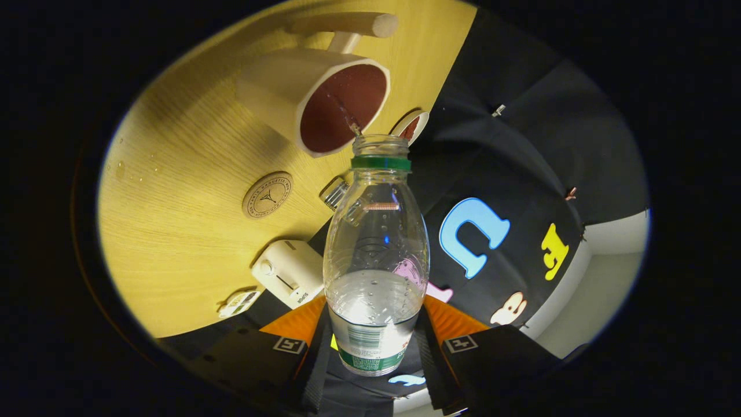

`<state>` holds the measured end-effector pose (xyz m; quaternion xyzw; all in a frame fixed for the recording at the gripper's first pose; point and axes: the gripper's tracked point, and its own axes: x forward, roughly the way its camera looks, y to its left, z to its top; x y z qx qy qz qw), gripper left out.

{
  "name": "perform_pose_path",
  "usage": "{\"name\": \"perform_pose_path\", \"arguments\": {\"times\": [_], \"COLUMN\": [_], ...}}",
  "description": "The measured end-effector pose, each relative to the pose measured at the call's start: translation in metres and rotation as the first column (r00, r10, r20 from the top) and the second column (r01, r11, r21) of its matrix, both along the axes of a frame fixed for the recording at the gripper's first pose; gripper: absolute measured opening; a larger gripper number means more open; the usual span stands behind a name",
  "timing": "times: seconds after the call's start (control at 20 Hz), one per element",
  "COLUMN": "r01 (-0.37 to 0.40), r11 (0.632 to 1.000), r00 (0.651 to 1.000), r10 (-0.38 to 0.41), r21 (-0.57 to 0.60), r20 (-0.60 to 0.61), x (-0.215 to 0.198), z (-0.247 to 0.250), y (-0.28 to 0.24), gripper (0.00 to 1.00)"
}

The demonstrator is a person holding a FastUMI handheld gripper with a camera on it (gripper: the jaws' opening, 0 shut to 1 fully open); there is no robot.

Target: Take the bottle from table, then pour the juice into the cup, finally place the bottle on the coaster

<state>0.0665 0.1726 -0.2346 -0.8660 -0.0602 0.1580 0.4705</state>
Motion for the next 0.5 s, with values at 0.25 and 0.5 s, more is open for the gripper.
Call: {"name": "perform_pose_path", "arguments": {"times": [0.25,0.5], "r01": [-0.021,-0.029], "r11": [0.999,0.999], "r00": [0.999,0.999], "r10": [0.022,0.030], "r21": [-0.032,-0.029], "r20": [0.027,0.029], "x": [0.0046,0.0070], "z": [0.0092,0.0093], "y": [-0.0018,0.0017], "gripper": [0.71,0.71]}}
